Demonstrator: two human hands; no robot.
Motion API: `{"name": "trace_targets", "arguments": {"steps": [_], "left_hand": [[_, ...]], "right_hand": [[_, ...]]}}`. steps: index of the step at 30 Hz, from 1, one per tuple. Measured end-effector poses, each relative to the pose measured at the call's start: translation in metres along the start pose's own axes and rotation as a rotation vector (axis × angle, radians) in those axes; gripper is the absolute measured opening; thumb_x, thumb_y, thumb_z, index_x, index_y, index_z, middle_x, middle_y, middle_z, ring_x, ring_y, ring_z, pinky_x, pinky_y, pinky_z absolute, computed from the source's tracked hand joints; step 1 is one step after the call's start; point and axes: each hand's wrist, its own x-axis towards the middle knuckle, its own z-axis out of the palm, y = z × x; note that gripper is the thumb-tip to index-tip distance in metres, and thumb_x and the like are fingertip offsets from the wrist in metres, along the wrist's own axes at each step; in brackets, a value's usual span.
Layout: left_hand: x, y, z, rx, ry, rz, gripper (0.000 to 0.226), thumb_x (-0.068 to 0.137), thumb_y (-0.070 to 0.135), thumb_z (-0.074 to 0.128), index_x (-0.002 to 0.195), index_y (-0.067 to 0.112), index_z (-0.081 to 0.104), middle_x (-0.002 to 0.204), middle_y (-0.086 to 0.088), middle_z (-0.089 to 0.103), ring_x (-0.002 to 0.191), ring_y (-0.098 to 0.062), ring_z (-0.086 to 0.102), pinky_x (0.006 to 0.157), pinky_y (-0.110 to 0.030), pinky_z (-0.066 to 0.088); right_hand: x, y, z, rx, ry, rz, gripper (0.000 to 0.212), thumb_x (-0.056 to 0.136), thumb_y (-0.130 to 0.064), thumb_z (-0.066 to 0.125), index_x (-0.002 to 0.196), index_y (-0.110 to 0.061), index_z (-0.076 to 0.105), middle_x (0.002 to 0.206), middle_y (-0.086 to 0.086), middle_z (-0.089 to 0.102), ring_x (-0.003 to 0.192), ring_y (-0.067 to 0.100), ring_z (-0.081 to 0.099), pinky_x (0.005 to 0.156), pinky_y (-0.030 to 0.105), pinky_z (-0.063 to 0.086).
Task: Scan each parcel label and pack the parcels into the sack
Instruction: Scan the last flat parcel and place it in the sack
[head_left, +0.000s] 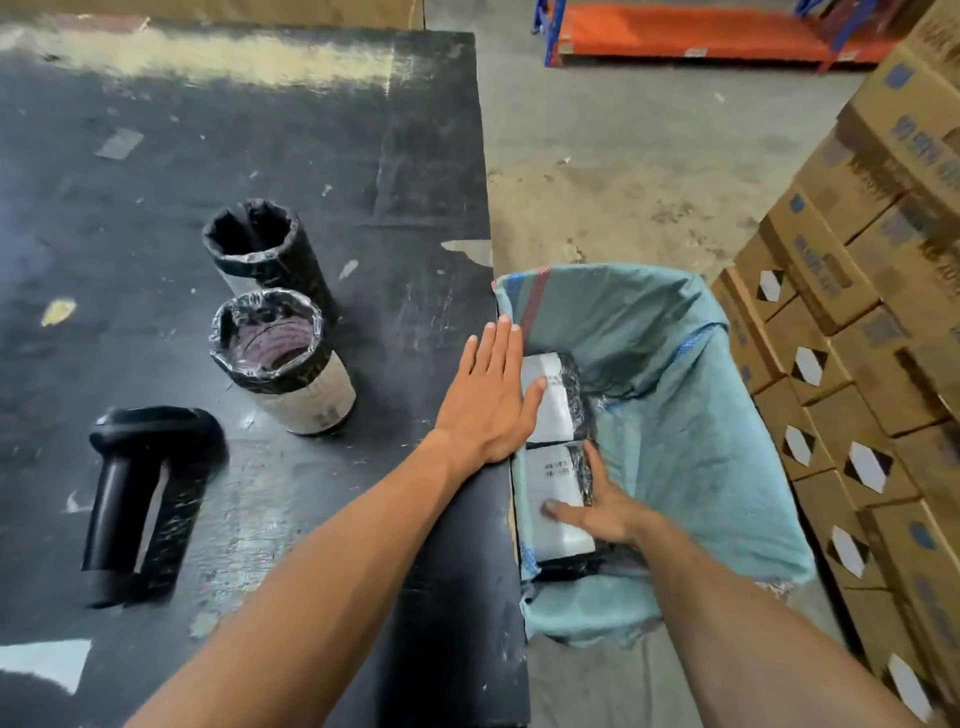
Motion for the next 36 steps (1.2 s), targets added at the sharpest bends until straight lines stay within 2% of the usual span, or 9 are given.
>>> {"name": "trace_targets", "arguments": {"steps": [3, 7, 10, 16, 19, 22, 28, 33, 36], "left_hand": [[0.000, 0.000, -0.001, 0.011, 0.000, -0.001, 0.074, 0.109, 0.050, 0.016, 0.163, 0.003, -0.003, 0.171, -0.014, -0.011, 0.158, -0.025, -0.011, 0.128, -0.042, -0.007], [0.000, -0.001, -0.001, 0.020, 0.003, -0.005, 0.074, 0.108, 0.050, 0.015, 0.163, 0.004, -0.004, 0.171, -0.014, -0.013, 0.158, -0.025, -0.013, 0.128, -0.042, -0.006], [0.001, -0.001, 0.002, 0.024, 0.006, -0.004, 0.075, 0.108, 0.051, 0.016, 0.163, 0.003, -0.004, 0.171, -0.014, -0.012, 0.158, -0.025, -0.012, 0.128, -0.042, -0.006], [0.002, -0.002, 0.006, 0.036, 0.020, -0.002, 0.076, 0.107, 0.053, 0.016, 0.163, 0.003, -0.001, 0.171, -0.014, -0.009, 0.158, -0.026, -0.010, 0.128, -0.043, -0.005], [0.002, -0.003, 0.005, 0.039, 0.018, 0.002, 0.077, 0.107, 0.053, 0.016, 0.163, 0.003, -0.001, 0.171, -0.014, -0.010, 0.158, -0.026, -0.010, 0.128, -0.043, -0.005], [0.003, -0.003, 0.005, 0.018, 0.013, 0.010, 0.077, 0.107, 0.054, 0.016, 0.163, 0.003, -0.002, 0.171, -0.014, -0.011, 0.158, -0.025, -0.011, 0.128, -0.042, -0.007], [0.002, -0.005, 0.005, 0.000, 0.020, 0.013, 0.078, 0.107, 0.053, 0.018, 0.162, 0.003, -0.004, 0.171, -0.015, -0.009, 0.158, -0.026, -0.009, 0.128, -0.039, -0.010], [-0.005, -0.002, -0.014, -0.110, -0.001, 0.015, 0.074, 0.109, 0.049, 0.026, 0.162, 0.000, 0.010, 0.170, -0.019, 0.008, 0.158, -0.032, 0.003, 0.129, -0.040, -0.001], [-0.011, -0.002, -0.037, -0.101, 0.014, 0.060, 0.061, 0.106, 0.047, 0.039, 0.145, 0.000, 0.042, 0.147, -0.020, 0.046, 0.138, -0.038, 0.041, 0.117, -0.042, 0.029]], "right_hand": [[-0.002, -0.005, 0.006, -0.221, -0.029, 0.037, 0.171, 0.060, -0.071, 0.092, 0.147, -0.034, -0.050, 0.173, 0.010, -0.030, 0.164, 0.033, -0.011, 0.131, 0.055, 0.010], [0.003, -0.016, 0.023, -0.458, -0.073, 0.033, 0.168, 0.062, -0.060, 0.096, 0.145, -0.047, -0.049, 0.146, 0.010, -0.064, 0.159, 0.043, -0.021, 0.128, 0.062, 0.009], [0.007, -0.014, 0.022, -0.522, -0.092, 0.042, 0.162, 0.065, -0.064, 0.093, 0.145, -0.050, -0.047, 0.142, 0.012, -0.065, 0.160, 0.043, -0.019, 0.129, 0.062, 0.013], [0.012, -0.013, 0.025, -0.747, 0.004, 0.043, 0.157, 0.066, -0.076, 0.081, 0.152, -0.039, -0.044, 0.149, 0.024, -0.055, 0.150, 0.041, 0.043, 0.119, 0.053, 0.038], [0.011, -0.016, 0.025, -0.731, -0.005, 0.082, 0.159, 0.063, -0.075, 0.085, 0.148, -0.047, -0.046, 0.148, 0.017, -0.060, 0.155, 0.041, 0.034, 0.119, 0.059, 0.039], [0.007, -0.022, 0.026, -0.713, -0.012, 0.141, 0.160, 0.060, -0.075, 0.088, 0.143, -0.052, -0.047, 0.149, 0.010, -0.062, 0.162, 0.044, 0.003, 0.120, 0.070, 0.029], [-0.014, -0.026, 0.010, -0.599, 0.121, 0.018, 0.143, 0.075, -0.080, 0.075, 0.163, -0.035, -0.028, 0.163, 0.017, -0.046, 0.160, 0.040, -0.022, 0.128, 0.063, 0.001], [-0.046, -0.031, -0.004, -0.328, 0.423, -0.071, 0.106, 0.098, -0.069, 0.057, 0.171, -0.020, 0.000, 0.177, 0.017, -0.009, 0.164, 0.034, 0.004, 0.129, 0.046, 0.016], [-0.067, -0.042, -0.009, -0.263, 0.551, -0.077, 0.092, 0.101, -0.064, 0.057, 0.169, -0.016, 0.017, 0.174, 0.016, 0.018, 0.159, 0.035, 0.023, 0.125, 0.046, 0.027]]}}
